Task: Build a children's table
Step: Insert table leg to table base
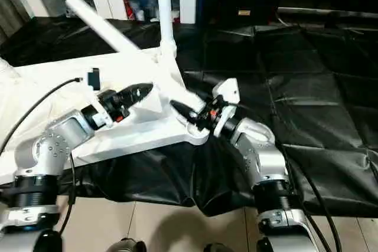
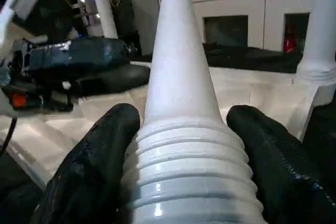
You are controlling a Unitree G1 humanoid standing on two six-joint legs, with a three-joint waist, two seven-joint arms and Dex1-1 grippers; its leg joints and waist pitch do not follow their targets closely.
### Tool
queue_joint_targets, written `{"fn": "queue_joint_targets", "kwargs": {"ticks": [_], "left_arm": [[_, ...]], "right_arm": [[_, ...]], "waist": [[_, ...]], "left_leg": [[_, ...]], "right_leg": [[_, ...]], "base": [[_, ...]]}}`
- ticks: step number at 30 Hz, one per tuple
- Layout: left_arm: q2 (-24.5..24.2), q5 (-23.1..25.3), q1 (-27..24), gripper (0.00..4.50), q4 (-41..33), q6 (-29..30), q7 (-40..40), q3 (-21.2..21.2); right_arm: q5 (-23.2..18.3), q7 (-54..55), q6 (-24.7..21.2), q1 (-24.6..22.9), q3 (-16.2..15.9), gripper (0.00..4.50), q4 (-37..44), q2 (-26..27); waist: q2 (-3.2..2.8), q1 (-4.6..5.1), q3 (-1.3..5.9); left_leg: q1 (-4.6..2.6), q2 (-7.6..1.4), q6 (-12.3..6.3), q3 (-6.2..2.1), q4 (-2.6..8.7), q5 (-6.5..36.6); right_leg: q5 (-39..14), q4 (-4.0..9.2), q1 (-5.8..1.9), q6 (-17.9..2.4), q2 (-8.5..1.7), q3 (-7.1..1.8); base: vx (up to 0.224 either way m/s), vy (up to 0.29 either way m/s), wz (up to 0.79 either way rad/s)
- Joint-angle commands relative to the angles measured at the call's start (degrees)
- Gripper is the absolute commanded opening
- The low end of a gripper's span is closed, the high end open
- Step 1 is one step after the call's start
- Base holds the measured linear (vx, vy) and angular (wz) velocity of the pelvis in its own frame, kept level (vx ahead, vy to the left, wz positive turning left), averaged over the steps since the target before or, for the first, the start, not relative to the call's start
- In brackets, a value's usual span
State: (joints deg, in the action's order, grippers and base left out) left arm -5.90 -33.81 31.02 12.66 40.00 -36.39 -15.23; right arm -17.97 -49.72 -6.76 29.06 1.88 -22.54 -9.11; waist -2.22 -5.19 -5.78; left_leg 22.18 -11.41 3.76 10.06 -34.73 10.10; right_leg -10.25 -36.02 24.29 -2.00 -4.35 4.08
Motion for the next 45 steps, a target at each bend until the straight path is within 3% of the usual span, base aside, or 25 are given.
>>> {"fn": "queue_joint_targets", "kwargs": {"ticks": [1,4,11,16,20,23,24,33,39,44,45], "left_arm": [[1.9,-3.2,1.6,2.72,-0.6,1.7,2.5,-2.4],[4.4,-7.5,2.4,2.98,-2.0,3.8,3.7,-4.7],[6.0,-8.7,2.8,3.63,-1.7,3.8,6.0,-4.4],[7.0,-8.2,4.1,3.64,0.0,2.8,7.5,-4.7],[6.6,-4.6,5.6,3.64,4.9,-1.1,11.8,-4.9],[6.7,-5.6,6.0,3.64,5.6,-1.0,12.6,-6.0],[6.7,-6.0,6.1,3.36,5.6,-0.9,12.7,-6.4],[6.3,-9.0,7.2,2.50,5.5,-0.6,12.5,-8.0],[4.9,-8.9,8.1,2.24,6.1,-0.4,10.8,-7.1],[4.1,-7.5,7.9,2.12,5.1,-0.7,9.1,-4.7],[3.7,-6.8,7.9,2.10,4.7,-1.0,8.4,-3.5]], "right_arm": [[-0.8,0.3,-0.3,0.4,0.4,2.70,1.6,0.3],[-0.4,0.3,-0.3,0.2,-0.2,2.70,1.8,0.4],[-0.8,0.7,-0.8,0.0,-1.4,2.70,2.9,1.2],[-0.9,0.3,-1.3,-0.7,-2.5,2.70,4.0,2.0],[-1.0,0.9,-1.1,-0.6,-2.7,2.70,4.5,2.8],[-1.0,1.1,-1.0,-0.6,-2.6,2.70,4.6,3.0],[-1.0,1.2,-1.1,-0.6,-2.5,2.70,4.8,3.0],[-1.2,1.7,-0.6,-1.0,-2.1,2.70,4.5,2.6],[-1.3,1.4,-0.8,-1.8,-2.0,2.70,5.4,2.3],[-0.3,2.0,-0.4,-2.0,-2.5,2.70,5.2,2.0],[-1.1,1.6,-1.6,-2.1,-2.4,3.05,5.3,2.0]], "waist": [[-0.42,-0.19,5.52],[-0.31,-0.31,5.38],[-0.34,-0.17,5.41],[-0.47,-0.22,5.48],[-0.78,-0.19,5.68],[-0.68,-0.22,5.71],[-0.73,-0.30,5.77],[-0.93,-0.48,5.90],[-1.13,-0.79,6.34],[-1.22,-0.94,6.41],[-1.24,-0.94,6.42]], "left_leg": [[-0.58,-1.02,-4.50,-0.47,3.35,7.8],[-0.45,-1.01,-4.38,-0.47,3.36,8.0],[-0.51,-1.05,-4.62,-0.57,3.42,8.0],[-0.65,-1.13,-4.40,-0.68,3.49,8.3],[-0.51,-1.00,-4.44,-0.84,3.42,7.7],[-0.61,-1.06,-4.21,-0.80,3.41,7.9],[-0.54,-1.08,-4.12,-0.83,3.39,7.6],[-0.60,-1.10,-3.87,-0.82,3.35,8.3],[-0.52,-0.96,-4.51,-0.80,3.08,6.9],[-0.48,-0.93,-4.23,-0.75,3.10,7.4],[-0.47,-0.93,-4.18,-0.72,3.09,7.4]], "right_leg": [[-6.4,4.39,-4.16,-13.7,-3.14,-2.28],[-6.8,4.42,-4.26,-14.0,-3.20,-2.22],[-7.7,4.60,-4.31,-13.0,-3.18,-2.19],[-7.7,4.58,-4.37,-12.6,-3.19,-2.16],[-6.3,4.47,-4.56,-12.3,-3.18,-2.06],[-5.8,4.45,-4.49,-12.8,-3.25,-2.10],[-5.2,4.33,-4.56,-13.1,-3.25,-2.12],[-4.9,4.29,-4.61,-13.5,-3.30,-2.09],[-4.5,4.15,-4.68,-13.2,-3.30,-2.10],[-7.4,4.45,-4.58,-12.0,-3.28,-2.06],[-7.8,4.51,-4.54,-11.8,-3.29,-2.08]], "base": [[0.000,0.000,0.00],[0.000,0.000,0.00],[0.000,0.000,0.00],[0.000,0.000,0.00],[0.000,0.000,0.00],[0.000,0.000,0.00],[0.000,0.000,0.00],[0.000,0.000,0.00],[0.000,0.000,0.00],[0.000,0.000,0.00],[0.000,0.000,0.00]]}}
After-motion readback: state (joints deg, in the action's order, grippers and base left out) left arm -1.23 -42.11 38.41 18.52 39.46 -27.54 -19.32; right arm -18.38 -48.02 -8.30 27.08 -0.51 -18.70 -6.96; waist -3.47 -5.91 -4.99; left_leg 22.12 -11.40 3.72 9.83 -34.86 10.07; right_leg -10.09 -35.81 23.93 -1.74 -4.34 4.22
